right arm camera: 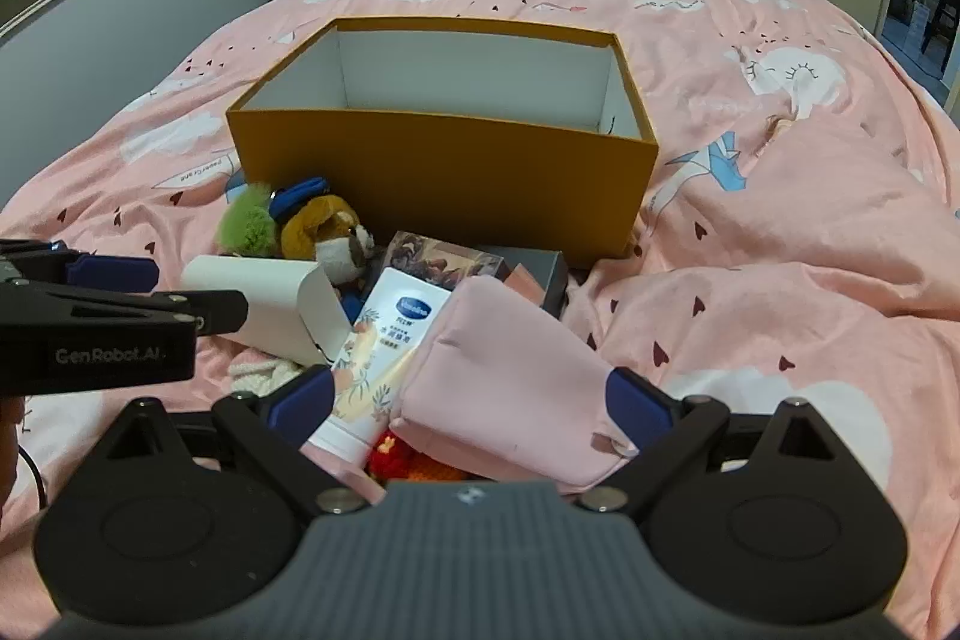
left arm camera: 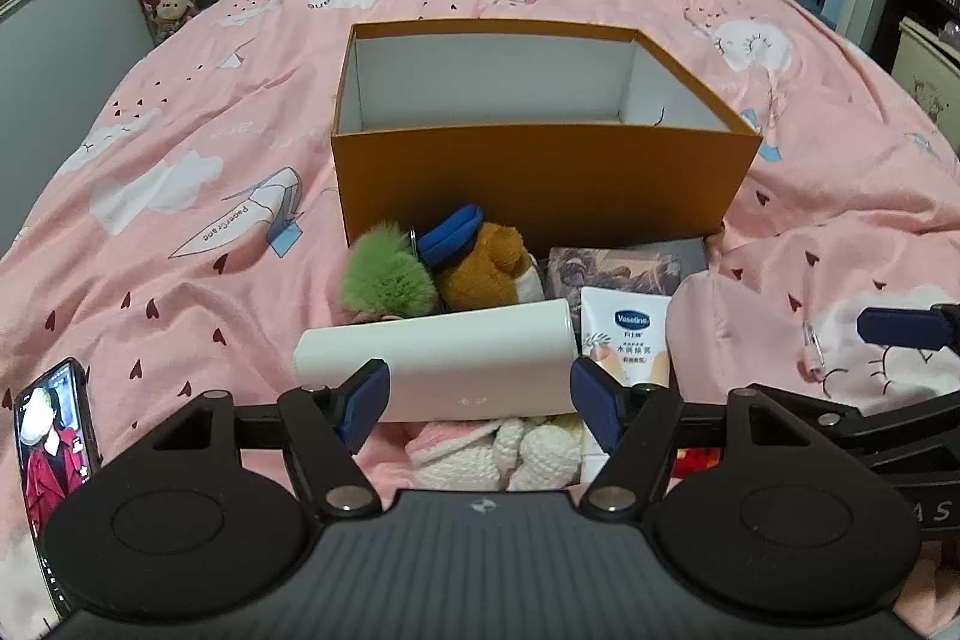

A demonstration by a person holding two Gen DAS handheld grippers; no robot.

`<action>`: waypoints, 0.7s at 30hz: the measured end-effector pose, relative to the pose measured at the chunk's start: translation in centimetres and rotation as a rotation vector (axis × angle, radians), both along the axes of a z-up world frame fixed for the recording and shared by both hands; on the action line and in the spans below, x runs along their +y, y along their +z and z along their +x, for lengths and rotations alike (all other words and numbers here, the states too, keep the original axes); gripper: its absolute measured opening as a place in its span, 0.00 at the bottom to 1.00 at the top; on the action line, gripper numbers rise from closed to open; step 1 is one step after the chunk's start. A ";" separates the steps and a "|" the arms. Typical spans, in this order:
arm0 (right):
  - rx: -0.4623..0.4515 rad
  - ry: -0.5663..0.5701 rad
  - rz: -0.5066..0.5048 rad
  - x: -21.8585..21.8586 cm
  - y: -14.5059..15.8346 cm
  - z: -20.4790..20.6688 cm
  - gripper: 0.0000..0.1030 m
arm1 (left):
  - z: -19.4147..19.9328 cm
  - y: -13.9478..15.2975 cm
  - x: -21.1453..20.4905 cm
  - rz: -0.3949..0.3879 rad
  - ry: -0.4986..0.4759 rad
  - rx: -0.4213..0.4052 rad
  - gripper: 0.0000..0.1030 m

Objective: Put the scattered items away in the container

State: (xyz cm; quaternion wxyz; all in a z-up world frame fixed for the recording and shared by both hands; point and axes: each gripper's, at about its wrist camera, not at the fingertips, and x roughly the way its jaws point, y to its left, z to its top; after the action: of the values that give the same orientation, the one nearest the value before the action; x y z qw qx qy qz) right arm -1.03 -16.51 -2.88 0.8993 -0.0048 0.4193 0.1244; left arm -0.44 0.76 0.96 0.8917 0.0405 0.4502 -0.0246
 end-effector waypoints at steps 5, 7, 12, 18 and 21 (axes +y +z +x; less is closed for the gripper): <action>0.013 0.006 -0.003 0.2 -0.2 0.0 0.94 | 0.1 -0.6 -0.4 0.038 -0.015 0.029 0.77; 0.020 0.007 -0.004 0.2 -0.4 0.1 0.95 | 0.1 -0.9 -0.4 0.041 -0.016 0.040 0.77; 0.031 0.006 -0.009 0.3 -0.6 0.2 0.95 | 0.1 -1.3 -0.7 0.054 -0.017 0.059 0.77; 0.035 0.008 -0.016 0.4 -0.7 0.3 0.95 | 0.2 -1.5 -0.9 0.062 -0.017 0.070 0.77; 0.036 0.008 -0.016 0.5 -0.7 0.2 0.95 | 0.3 -1.5 -0.9 0.062 -0.016 0.075 0.77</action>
State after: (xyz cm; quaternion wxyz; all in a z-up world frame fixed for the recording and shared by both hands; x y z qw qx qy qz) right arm -0.80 -16.05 -3.62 0.8910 -0.0113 0.4364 0.1247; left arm -0.19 -0.15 -0.59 0.8722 0.0709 0.4835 -0.0192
